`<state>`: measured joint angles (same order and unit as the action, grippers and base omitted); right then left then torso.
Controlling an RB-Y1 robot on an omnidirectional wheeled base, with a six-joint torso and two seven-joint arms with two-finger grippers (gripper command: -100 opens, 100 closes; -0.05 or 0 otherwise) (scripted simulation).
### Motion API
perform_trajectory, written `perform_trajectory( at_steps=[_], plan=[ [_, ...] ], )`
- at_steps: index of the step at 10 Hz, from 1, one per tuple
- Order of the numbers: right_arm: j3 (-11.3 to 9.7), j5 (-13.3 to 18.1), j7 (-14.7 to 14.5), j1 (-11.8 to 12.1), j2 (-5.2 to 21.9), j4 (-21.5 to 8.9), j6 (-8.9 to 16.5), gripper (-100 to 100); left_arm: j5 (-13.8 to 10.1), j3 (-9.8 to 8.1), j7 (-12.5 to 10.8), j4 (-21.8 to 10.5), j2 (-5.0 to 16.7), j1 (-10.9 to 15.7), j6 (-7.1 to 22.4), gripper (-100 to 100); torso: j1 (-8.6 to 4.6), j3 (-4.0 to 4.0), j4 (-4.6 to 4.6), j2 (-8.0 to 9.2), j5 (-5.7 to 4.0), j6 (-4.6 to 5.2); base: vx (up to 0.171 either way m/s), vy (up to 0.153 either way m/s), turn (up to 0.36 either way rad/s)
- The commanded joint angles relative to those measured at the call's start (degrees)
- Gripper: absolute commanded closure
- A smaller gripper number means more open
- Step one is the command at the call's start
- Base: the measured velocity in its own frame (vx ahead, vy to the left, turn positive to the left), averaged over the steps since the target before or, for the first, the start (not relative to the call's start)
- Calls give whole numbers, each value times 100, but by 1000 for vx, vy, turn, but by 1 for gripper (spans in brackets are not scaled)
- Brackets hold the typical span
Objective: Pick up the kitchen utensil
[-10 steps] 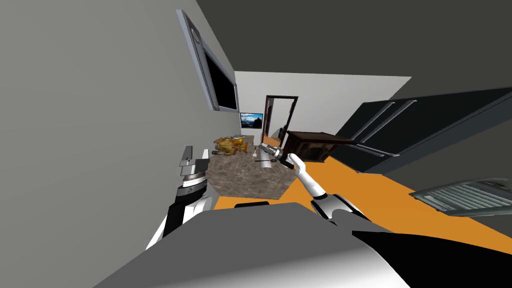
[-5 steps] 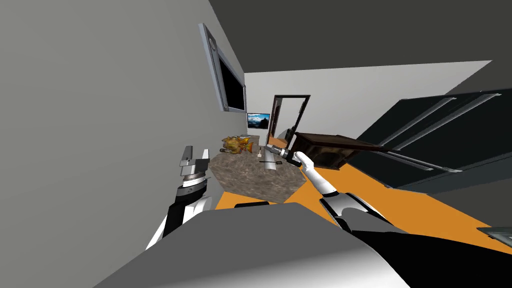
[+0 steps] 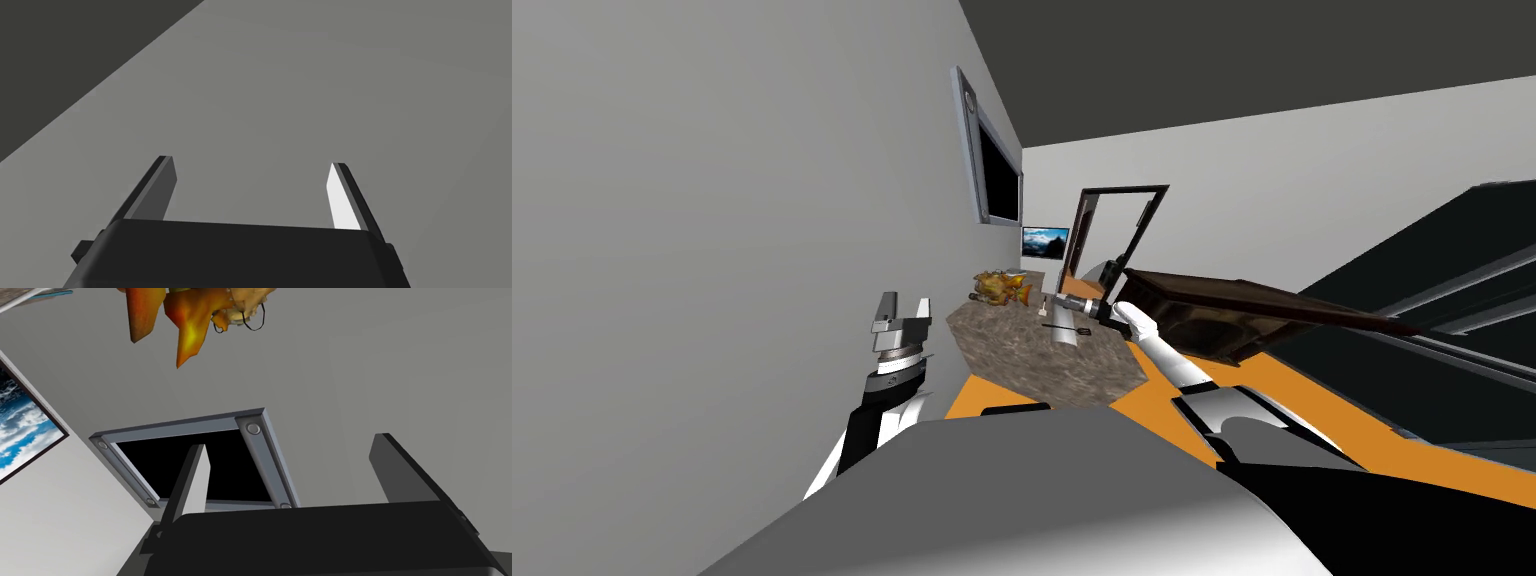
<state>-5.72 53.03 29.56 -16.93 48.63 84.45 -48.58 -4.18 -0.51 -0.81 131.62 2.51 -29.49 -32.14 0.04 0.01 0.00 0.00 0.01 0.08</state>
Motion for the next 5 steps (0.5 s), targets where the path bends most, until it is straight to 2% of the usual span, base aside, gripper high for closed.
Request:
perform_trajectory(
  at_steps=[1, 2, 3, 4, 5],
  plan=[
    [-2, 99, 78, 68, 286, -163, -104, -100, 0, 0, 0, 0, 0, 0, 0, 0, 0, 0, 0, 0, 0, 0, -4, 14, 235],
    [-2, 99, 78, 68, 374, -163, -104, -100, 0, 1, 0, 0, 0, 1, 0, 0, 3, 0, -1, 0, 0, -6, -2, 8, 146],
    [-26, 187, 108, 144, 584, -320, -197, -100, 0, 0, 0, 0, 0, 0, 0, 0, 1, 0, 0, 0, 0, -1, 0, 14, 253],
    [-26, 187, 108, 144, 649, -320, -197, -100, 0, 0, 0, 0, 0, 1, 0, 0, 3, -1, -1, -1, 0, -6, 1, 9, 148],
    [-68, 275, 129, 235, 872, -478, -285, -100, 0, 0, 0, 0, 0, 0, 0, 0, 2, -1, 0, -2, 0, -1, 0, 22, 318]
  ],
)
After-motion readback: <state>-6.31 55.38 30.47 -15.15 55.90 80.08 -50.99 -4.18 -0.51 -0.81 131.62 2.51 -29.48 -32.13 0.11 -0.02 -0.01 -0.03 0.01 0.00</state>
